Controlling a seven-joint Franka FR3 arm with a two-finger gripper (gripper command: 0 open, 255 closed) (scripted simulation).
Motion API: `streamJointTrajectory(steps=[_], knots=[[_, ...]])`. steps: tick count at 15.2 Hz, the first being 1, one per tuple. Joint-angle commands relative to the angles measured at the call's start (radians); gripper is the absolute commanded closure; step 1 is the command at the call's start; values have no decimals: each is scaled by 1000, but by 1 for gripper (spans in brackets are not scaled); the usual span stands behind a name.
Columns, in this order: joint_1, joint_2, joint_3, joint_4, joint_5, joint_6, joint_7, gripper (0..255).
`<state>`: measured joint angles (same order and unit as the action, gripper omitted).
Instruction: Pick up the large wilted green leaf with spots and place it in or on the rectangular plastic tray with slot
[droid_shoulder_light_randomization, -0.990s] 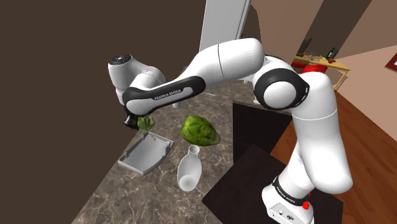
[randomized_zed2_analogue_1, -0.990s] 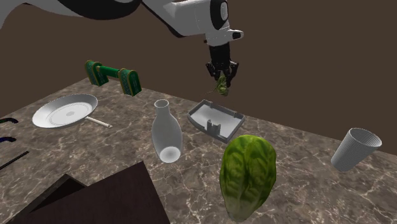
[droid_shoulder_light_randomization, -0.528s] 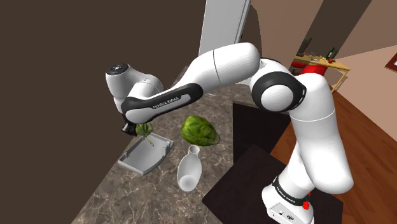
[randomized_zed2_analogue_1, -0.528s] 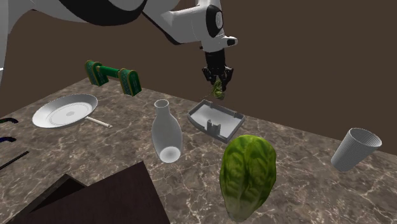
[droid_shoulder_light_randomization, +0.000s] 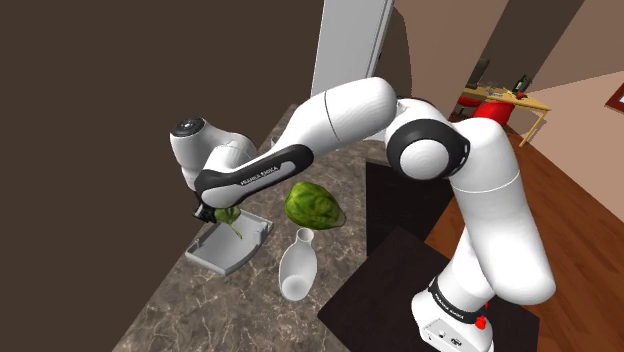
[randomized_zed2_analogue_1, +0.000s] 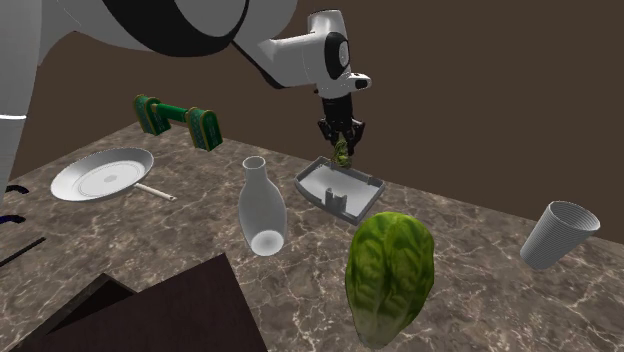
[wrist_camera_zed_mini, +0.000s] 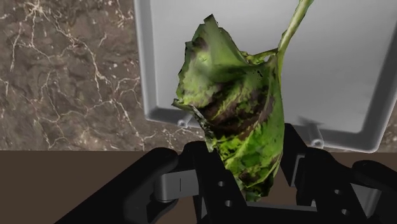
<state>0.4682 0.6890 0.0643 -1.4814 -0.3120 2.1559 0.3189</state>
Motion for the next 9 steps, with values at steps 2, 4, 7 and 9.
streamJointTrajectory(steps=[2,4,7,9], knots=[[1,4,0,1,-1,4,2,255],[1,4,0,1,-1,4,2,255],[1,4,0,1,-1,4,2,0],[1,4,0,1,-1,4,2,0]])
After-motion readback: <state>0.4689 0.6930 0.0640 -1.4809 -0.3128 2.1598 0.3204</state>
